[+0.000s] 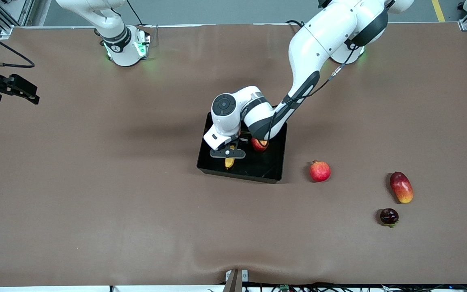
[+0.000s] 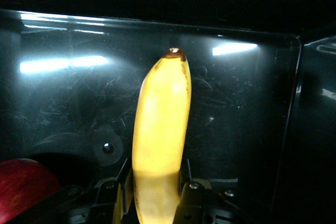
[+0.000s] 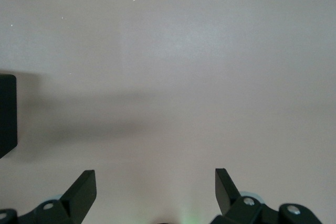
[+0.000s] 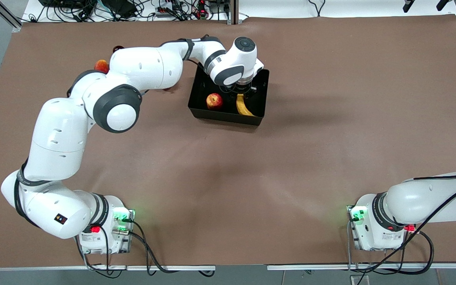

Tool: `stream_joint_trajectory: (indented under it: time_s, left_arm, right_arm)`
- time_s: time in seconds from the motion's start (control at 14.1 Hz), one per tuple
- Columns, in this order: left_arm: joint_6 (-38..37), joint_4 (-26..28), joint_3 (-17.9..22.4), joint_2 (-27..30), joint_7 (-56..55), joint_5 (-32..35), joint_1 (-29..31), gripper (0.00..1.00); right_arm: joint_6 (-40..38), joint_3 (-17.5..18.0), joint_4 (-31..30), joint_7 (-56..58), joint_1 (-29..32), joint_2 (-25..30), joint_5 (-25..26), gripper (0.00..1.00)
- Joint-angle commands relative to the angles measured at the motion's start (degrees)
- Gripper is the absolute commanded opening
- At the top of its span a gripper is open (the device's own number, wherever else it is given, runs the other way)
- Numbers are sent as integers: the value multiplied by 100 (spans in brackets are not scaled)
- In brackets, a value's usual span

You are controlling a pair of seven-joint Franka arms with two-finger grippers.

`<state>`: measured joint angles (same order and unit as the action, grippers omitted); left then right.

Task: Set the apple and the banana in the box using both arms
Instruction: 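Lower the banana into the box and open the left gripper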

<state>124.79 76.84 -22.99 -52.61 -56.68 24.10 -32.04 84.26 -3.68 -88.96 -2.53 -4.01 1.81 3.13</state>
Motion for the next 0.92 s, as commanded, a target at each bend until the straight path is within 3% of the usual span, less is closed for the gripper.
stream_joint_trajectory:
  time_s: [0.0, 0.28, 0.5, 0.64, 0.85]
  left_arm:
    - [-16, -143, 84, -22, 7, -46, -92, 100]
    - [-549, -161, 84, 679, 51, -89, 354, 100]
    - [-1586, -143, -30, 1714, 777, -203, 1355, 100]
    - [-2456, -152, -12, 2445, 1577, -694, 2119, 100]
    - [-3178, -152, -39, 3211, 2404, -1021, 3175, 100]
  right_arm:
    - [-6, 7, -34, 16, 15, 74, 109, 100]
    - [-15, 7, -43, 16, 15, 66, 109, 100]
    - [20, 7, -34, 7, 23, 66, 109, 100]
    - [20, 7, -34, 7, 23, 74, 109, 100]
    - [11, 7, -34, 7, 23, 66, 109, 100]
